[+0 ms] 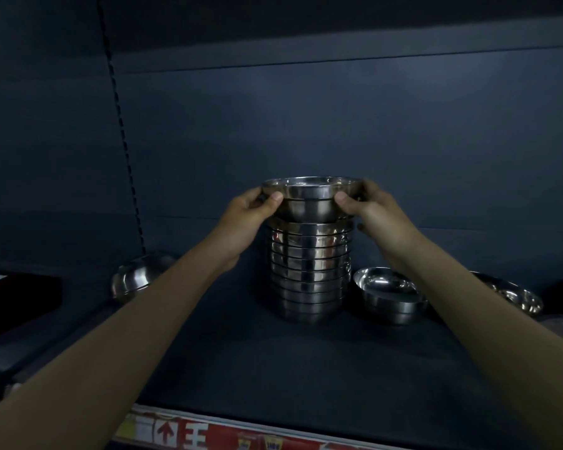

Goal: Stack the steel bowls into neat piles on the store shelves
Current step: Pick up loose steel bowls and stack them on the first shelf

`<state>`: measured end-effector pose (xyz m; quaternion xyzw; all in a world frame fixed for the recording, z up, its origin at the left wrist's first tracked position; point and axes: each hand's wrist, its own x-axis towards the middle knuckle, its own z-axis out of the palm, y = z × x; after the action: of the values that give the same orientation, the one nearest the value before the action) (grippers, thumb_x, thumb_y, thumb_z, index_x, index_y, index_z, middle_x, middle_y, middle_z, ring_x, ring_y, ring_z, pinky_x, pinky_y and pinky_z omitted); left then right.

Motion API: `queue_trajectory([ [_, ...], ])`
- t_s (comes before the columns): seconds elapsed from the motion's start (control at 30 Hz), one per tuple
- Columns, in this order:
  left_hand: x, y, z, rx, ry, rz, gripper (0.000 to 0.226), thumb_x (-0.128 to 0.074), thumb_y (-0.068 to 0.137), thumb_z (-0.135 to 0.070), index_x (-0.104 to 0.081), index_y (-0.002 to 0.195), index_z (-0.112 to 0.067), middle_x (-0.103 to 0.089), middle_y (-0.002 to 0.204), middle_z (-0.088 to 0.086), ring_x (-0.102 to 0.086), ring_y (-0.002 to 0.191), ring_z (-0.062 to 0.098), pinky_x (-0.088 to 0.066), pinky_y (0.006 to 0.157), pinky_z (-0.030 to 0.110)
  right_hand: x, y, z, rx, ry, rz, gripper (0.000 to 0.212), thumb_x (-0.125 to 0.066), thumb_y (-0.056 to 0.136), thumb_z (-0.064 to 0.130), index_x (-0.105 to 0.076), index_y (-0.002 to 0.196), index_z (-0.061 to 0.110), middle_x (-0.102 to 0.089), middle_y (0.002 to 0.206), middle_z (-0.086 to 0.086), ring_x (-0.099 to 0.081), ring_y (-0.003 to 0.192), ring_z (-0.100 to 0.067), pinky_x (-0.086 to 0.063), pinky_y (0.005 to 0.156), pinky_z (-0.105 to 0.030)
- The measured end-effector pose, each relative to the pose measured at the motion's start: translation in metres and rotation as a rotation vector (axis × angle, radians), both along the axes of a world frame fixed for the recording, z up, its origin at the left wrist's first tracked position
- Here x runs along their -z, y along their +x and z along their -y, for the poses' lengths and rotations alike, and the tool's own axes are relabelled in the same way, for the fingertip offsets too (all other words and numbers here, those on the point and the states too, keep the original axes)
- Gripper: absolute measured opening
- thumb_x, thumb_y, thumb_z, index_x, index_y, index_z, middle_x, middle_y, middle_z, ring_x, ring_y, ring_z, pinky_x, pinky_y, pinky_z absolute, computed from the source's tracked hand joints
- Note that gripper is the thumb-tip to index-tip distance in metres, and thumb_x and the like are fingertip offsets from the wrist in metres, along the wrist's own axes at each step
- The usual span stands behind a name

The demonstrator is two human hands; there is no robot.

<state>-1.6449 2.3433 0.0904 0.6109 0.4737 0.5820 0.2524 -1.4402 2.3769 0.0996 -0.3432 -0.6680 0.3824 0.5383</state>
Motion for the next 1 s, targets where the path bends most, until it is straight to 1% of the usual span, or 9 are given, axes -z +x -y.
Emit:
queue_trajectory([
  [0.13,0.006,0.002,-0.004,0.001,-0.049,0.015,0.014,-0.054,0.1,-0.028,-0.064,0.109,-0.026,-0.066,0.102,-0.017,-0.059,0.088,-0.013,-0.039,0.071,0.008,0.007,0.001,-0.004,0.004,-0.017,0.007,0.013,-0.062,0.095,0.021,-0.054,0.104,0.016,-0.062,0.106,0.007,-0.057,0.09,-0.002,-0.038,0.071,-0.021],
  [0.3,0.022,0.001,-0.007,0.013,-0.098,0.033,0.02,-0.054,0.1,-0.028,-0.065,0.116,-0.024,-0.066,0.103,-0.02,-0.059,0.081,-0.022,-0.038,0.072,0.008,0.021,0.0,-0.005,-0.027,-0.08,-0.01,0.014,-0.062,0.095,0.021,-0.05,0.087,0.023,-0.063,0.101,0.013,-0.059,0.083,0.002,-0.038,0.068,-0.019],
  [0.4,0.029,0.001,-0.01,0.015,-0.106,0.037,0.013,-0.053,0.1,-0.028,-0.065,0.105,-0.03,-0.068,0.101,-0.019,-0.061,0.082,-0.02,-0.041,0.073,0.012,0.035,-0.001,-0.01,-0.046,-0.103,-0.039,0.009,-0.064,0.093,0.023,-0.056,0.095,0.027,-0.066,0.104,0.012,-0.063,0.094,-0.005,-0.043,0.075,-0.023],
  [0.53,0.033,0.001,-0.013,0.009,-0.102,0.049,0.012,-0.053,0.1,-0.032,-0.064,0.098,-0.035,-0.069,0.096,-0.022,-0.062,0.088,-0.014,-0.042,0.076,0.016,0.041,-0.003,-0.011,-0.076,-0.101,-0.088,0.013,-0.063,0.094,0.019,-0.056,0.105,0.018,-0.066,0.1,0.008,-0.066,0.085,0.0,-0.046,0.073,-0.021],
  [0.67,0.038,0.001,-0.013,0.016,-0.106,0.035,0.014,-0.052,0.1,-0.03,-0.062,0.102,-0.04,-0.068,0.1,-0.025,-0.061,0.086,-0.021,-0.041,0.074,0.012,0.046,-0.009,-0.01,-0.022,-0.093,-0.087,0.022,-0.068,0.089,0.022,-0.054,0.106,0.026,-0.061,0.114,0.009,-0.062,0.107,-0.009,-0.048,0.093,-0.028],
  [0.73,0.043,-0.004,-0.011,0.009,-0.123,0.025,0.016,-0.054,0.099,-0.03,-0.059,0.11,-0.04,-0.066,0.11,-0.021,-0.061,0.095,-0.015,-0.043,0.083,0.016,0.05,-0.019,0.003,0.248,0.085,-0.026,0.049,-0.069,0.087,0.021,-0.049,0.131,0.025,-0.045,0.131,0.009,-0.045,0.112,0.005,-0.034,0.098,-0.008],
  [0.8,0.052,-0.016,-0.006,-0.032,-0.163,0.012,0.042,-0.057,0.097,-0.036,-0.048,0.138,-0.029,-0.058,0.134,-0.008,-0.056,0.119,0.002,-0.043,0.103,0.03,0.053,-0.035,0.023,0.47,0.416,-0.001,0.052,-0.063,0.086,0.01,-0.045,0.135,0.011,-0.039,0.132,0.0,-0.038,0.1,0.014,-0.025,0.089,0.005],
  [0.9,0.066,-0.046,0.009,-0.168,-0.17,0.04,0.06,-0.061,0.095,-0.033,-0.038,0.149,-0.016,-0.053,0.14,0.005,-0.052,0.126,0.014,-0.039,0.111,0.035,0.061,-0.068,0.039,0.37,0.629,-0.017,0.039,-0.055,0.081,0.01,-0.051,0.121,0.012,-0.046,0.121,-0.005,-0.049,0.108,0.0,-0.043,0.096,-0.018],
  [1.0,0.081,-0.095,0.025,-0.357,-0.131,0.106,0.043,-0.061,0.096,-0.022,-0.053,0.136,-0.011,-0.063,0.123,0.005,-0.061,0.11,0.018,-0.047,0.094,0.025,0.072,-0.117,0.037,0.13,0.475,0.023,0.033,-0.059,0.083,0.015,-0.051,0.114,0.022,-0.051,0.116,-0.001,-0.058,0.102,-0.013,-0.053,0.089,-0.034],
])
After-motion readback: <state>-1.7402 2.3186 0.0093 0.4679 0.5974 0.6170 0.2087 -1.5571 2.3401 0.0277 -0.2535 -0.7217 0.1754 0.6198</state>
